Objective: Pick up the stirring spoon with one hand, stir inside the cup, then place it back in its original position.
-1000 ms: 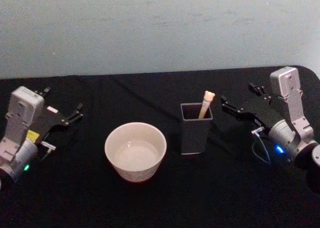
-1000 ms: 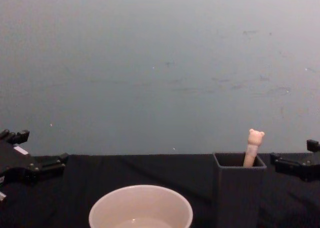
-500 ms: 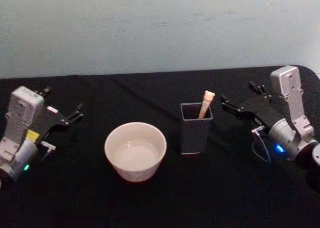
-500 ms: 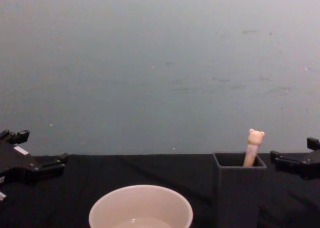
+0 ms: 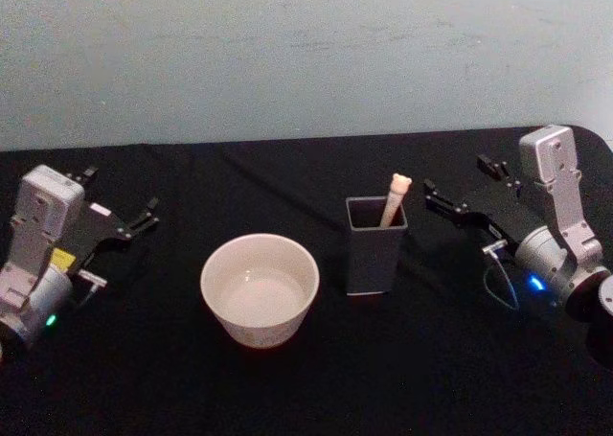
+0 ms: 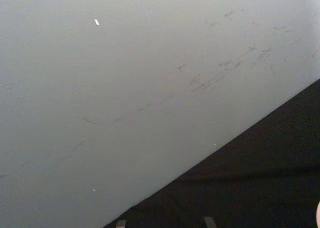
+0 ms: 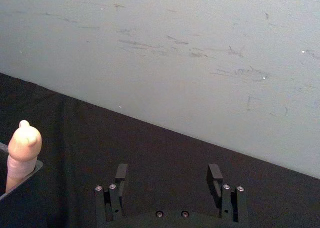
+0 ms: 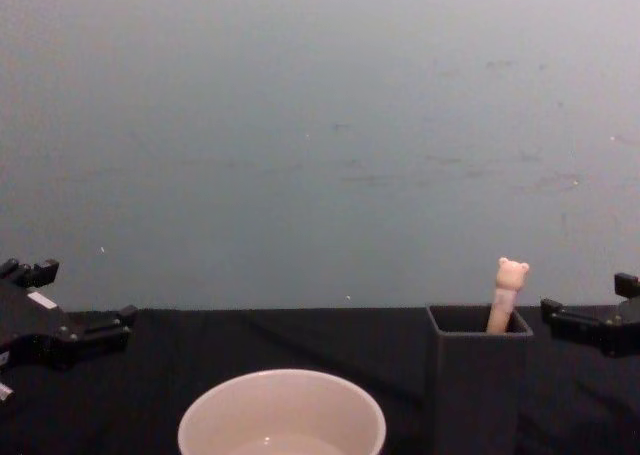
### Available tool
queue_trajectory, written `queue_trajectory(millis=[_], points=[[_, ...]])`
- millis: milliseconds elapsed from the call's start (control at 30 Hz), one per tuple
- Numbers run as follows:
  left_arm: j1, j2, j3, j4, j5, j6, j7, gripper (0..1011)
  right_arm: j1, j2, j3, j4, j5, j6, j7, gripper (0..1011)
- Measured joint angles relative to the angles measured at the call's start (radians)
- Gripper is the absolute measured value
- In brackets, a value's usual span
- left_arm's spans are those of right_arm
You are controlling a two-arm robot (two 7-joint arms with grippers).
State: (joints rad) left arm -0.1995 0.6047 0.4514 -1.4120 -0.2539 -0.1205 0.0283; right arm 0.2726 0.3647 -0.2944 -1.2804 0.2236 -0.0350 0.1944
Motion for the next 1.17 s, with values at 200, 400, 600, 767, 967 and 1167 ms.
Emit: queue_trajectory(millis=[200, 400, 600, 767, 967, 1167], points=[[0.000, 0.000, 0.000, 0.000, 0.000, 0.000, 0.000, 1001, 0.000, 0.000, 0.000, 0.000, 0.000, 0.000, 0.000, 1000], [0.000, 0.000, 0.000, 0.000, 0.000, 0.000, 0.000, 1001, 0.000, 0.000, 0.000, 0.000, 0.001, 0.000, 0.000, 1000], [0.000, 0.000, 0.000, 0.000, 0.000, 0.000, 0.000, 1001, 0.000, 0.000, 0.000, 0.000, 0.001, -0.001, 0.000, 1000], [0.000, 0.000, 0.000, 0.000, 0.000, 0.000, 0.000, 1001, 0.000, 0.000, 0.000, 0.000, 0.001, 0.000, 0.000, 1000], [0.000, 0.000, 0.000, 0.000, 0.000, 0.000, 0.000, 1001, 0.000, 0.000, 0.000, 0.000, 0.001, 0.000, 0.000, 1000], [0.000, 0.000, 0.000, 0.000, 0.000, 0.000, 0.000, 1001, 0.000, 0.000, 0.000, 0.000, 0.001, 0.000, 0.000, 1000]])
